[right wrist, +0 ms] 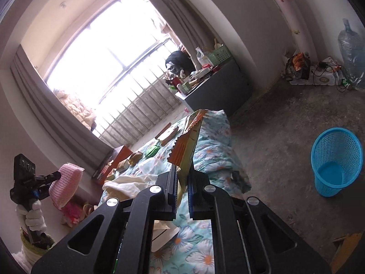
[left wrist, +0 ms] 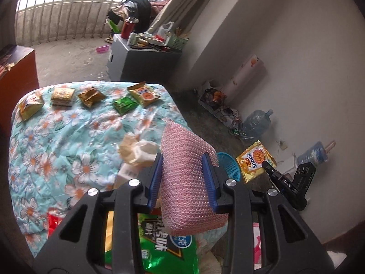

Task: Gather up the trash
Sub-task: 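Carry both items over the blue wastebasket and open both tools to drop them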

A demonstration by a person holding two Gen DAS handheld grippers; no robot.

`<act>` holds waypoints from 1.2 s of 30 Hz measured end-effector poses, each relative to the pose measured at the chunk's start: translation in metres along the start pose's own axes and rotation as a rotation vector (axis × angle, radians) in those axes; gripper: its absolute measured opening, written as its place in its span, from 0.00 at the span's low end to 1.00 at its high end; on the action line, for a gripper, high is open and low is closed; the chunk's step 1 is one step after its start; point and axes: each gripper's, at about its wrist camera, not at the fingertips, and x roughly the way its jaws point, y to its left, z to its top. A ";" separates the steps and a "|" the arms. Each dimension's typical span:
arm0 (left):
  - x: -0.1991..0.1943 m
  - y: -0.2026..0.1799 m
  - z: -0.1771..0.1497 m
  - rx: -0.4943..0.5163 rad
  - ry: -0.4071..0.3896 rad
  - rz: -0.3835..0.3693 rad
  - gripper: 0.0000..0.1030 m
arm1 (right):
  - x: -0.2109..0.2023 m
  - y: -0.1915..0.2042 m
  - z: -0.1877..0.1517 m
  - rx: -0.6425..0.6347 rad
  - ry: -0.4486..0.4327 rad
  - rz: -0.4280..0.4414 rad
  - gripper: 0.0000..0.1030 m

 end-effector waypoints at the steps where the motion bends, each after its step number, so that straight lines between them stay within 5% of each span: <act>1: 0.021 -0.019 0.008 0.038 0.031 -0.009 0.31 | -0.007 -0.010 0.002 0.015 -0.018 -0.018 0.07; 7: 0.171 -0.131 0.029 0.231 0.250 -0.029 0.31 | -0.039 -0.082 0.014 0.071 -0.117 -0.224 0.07; 14: 0.374 -0.239 0.004 0.401 0.480 -0.005 0.31 | -0.047 -0.194 0.023 0.230 -0.162 -0.451 0.07; 19: 0.493 -0.281 -0.029 0.430 0.592 0.008 0.31 | -0.026 -0.273 0.022 0.345 -0.112 -0.531 0.07; 23: 0.564 -0.292 -0.047 0.425 0.606 0.056 0.32 | 0.003 -0.325 0.026 0.404 -0.064 -0.574 0.08; 27: 0.615 -0.295 -0.060 0.360 0.589 0.083 0.49 | 0.042 -0.381 0.029 0.446 0.037 -0.591 0.19; 29: 0.621 -0.291 -0.061 0.300 0.562 0.083 0.56 | 0.059 -0.406 0.025 0.494 0.097 -0.594 0.39; 36: 0.597 -0.291 -0.052 0.288 0.514 0.028 0.60 | 0.061 -0.407 0.014 0.467 0.078 -0.592 0.47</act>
